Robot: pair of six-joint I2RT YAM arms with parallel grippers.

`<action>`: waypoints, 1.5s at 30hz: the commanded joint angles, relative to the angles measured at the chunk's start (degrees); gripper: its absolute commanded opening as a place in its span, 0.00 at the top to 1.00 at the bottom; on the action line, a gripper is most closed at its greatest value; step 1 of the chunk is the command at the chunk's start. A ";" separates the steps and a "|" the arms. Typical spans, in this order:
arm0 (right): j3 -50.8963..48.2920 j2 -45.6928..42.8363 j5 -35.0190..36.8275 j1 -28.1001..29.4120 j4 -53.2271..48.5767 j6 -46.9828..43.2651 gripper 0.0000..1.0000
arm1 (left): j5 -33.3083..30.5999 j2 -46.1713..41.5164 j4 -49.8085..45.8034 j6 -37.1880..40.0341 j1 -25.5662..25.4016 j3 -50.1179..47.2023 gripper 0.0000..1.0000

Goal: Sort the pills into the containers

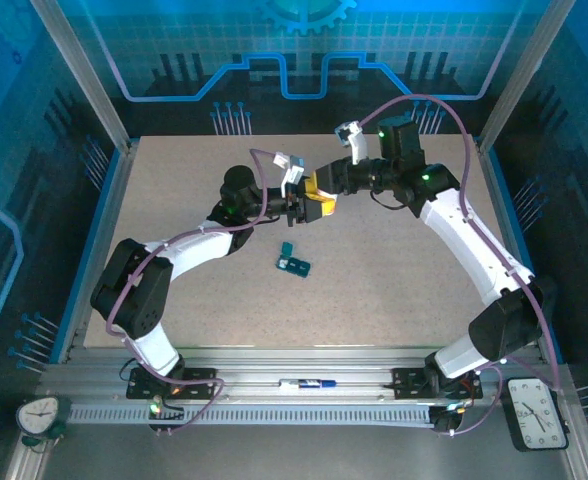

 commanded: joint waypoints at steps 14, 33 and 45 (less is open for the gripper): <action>-9.76 -3.83 3.73 -0.02 9.14 5.35 0.72 | -0.75 0.49 -0.52 1.65 0.40 1.91 0.64; -23.27 -4.34 19.38 -6.58 21.46 6.17 0.72 | -9.41 -7.09 -7.60 11.49 0.42 -8.66 0.01; -42.04 -7.53 41.34 -2.67 42.01 0.06 0.71 | -27.76 -13.72 -7.87 14.09 0.44 -12.82 0.01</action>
